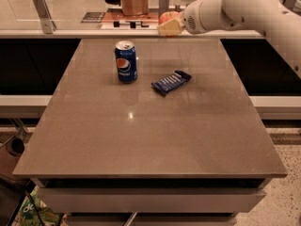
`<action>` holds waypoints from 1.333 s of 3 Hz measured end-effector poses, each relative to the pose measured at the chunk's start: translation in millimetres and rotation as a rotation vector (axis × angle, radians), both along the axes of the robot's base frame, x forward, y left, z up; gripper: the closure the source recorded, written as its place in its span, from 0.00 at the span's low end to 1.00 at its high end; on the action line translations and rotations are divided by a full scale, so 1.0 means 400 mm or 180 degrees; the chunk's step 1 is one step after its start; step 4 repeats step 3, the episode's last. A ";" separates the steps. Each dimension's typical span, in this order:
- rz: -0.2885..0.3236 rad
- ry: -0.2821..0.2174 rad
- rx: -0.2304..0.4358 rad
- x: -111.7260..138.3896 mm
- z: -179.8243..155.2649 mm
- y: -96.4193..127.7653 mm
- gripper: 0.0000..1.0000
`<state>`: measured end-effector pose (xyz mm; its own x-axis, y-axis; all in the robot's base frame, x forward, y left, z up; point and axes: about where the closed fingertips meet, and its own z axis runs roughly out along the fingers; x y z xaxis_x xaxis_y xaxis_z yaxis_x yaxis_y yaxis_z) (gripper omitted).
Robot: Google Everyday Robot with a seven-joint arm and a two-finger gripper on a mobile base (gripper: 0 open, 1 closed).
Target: Pick apple
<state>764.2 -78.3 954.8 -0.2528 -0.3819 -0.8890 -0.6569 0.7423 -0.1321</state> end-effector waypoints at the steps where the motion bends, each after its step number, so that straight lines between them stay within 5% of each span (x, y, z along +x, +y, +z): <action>1: -0.0031 -0.0207 -0.0013 -0.007 0.074 -0.010 1.00; 2: -0.0042 -0.0356 -0.0016 -0.003 0.128 -0.017 1.00; 4: -0.0041 -0.0358 -0.0016 -0.003 0.129 -0.017 1.00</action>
Offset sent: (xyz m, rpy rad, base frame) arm 0.0006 -0.0164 0.0814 -0.0062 -0.1736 -0.0253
